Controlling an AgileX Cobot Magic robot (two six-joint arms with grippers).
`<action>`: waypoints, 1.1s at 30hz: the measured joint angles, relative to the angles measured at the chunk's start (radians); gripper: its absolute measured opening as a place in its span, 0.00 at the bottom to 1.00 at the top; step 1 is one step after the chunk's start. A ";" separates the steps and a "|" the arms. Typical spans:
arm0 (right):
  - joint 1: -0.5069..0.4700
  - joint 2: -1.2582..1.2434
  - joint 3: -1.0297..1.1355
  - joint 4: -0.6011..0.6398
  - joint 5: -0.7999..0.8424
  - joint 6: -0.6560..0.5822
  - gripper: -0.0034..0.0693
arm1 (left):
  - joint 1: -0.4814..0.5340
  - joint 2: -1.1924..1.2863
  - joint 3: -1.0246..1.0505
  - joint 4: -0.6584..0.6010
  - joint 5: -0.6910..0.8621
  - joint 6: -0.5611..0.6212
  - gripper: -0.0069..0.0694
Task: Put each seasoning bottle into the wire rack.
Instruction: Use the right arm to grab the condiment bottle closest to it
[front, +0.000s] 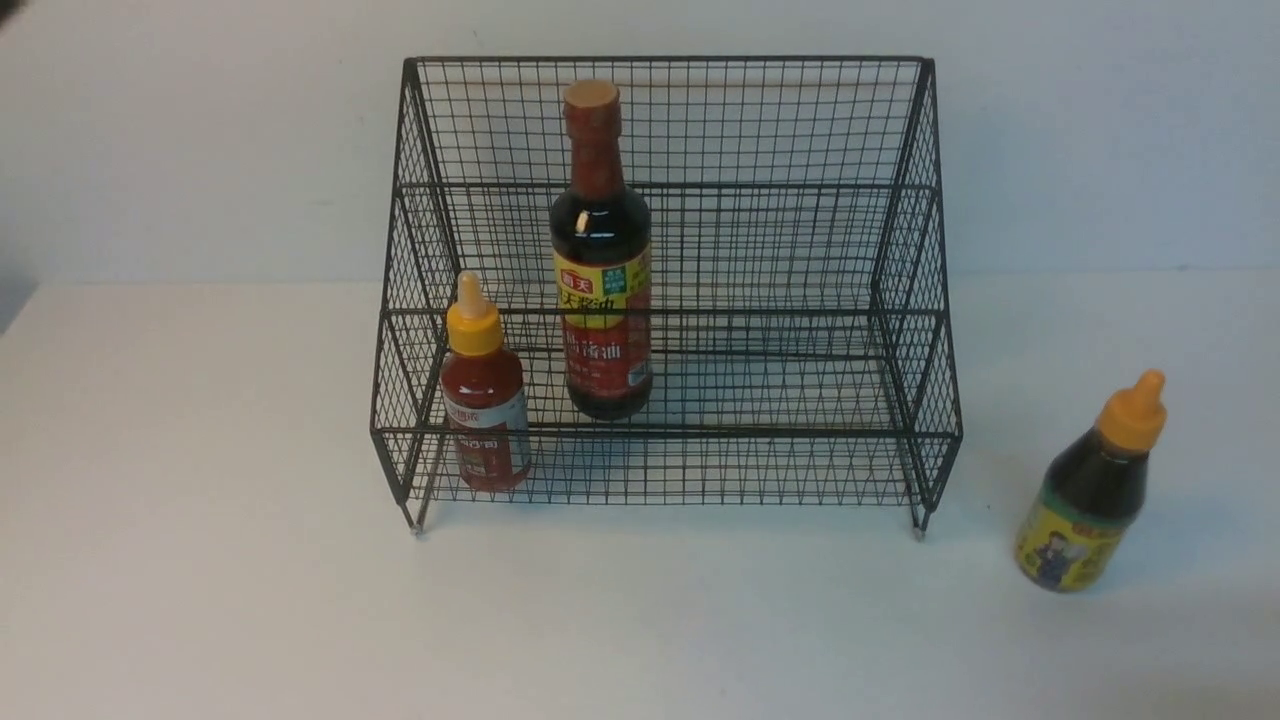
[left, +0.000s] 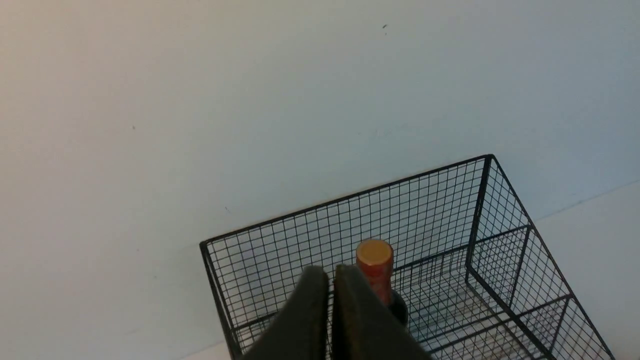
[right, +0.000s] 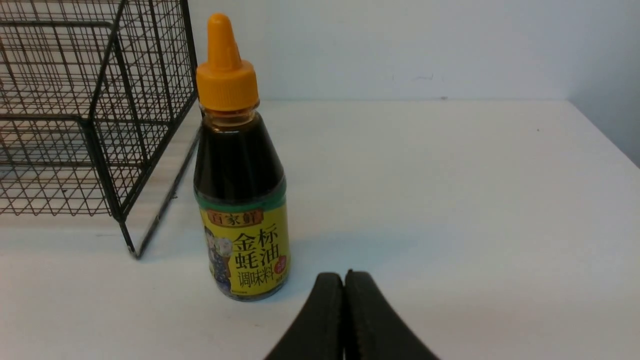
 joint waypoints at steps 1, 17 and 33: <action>0.000 0.000 0.000 0.000 0.000 0.000 0.03 | 0.000 -0.024 -0.001 -0.004 0.023 0.000 0.08; 0.000 0.000 0.000 0.000 0.000 0.000 0.03 | 0.000 -0.264 -0.010 -0.063 0.354 -0.001 0.08; 0.000 0.000 0.000 0.000 0.000 0.000 0.03 | 0.078 -0.479 0.417 -0.055 0.065 0.012 0.08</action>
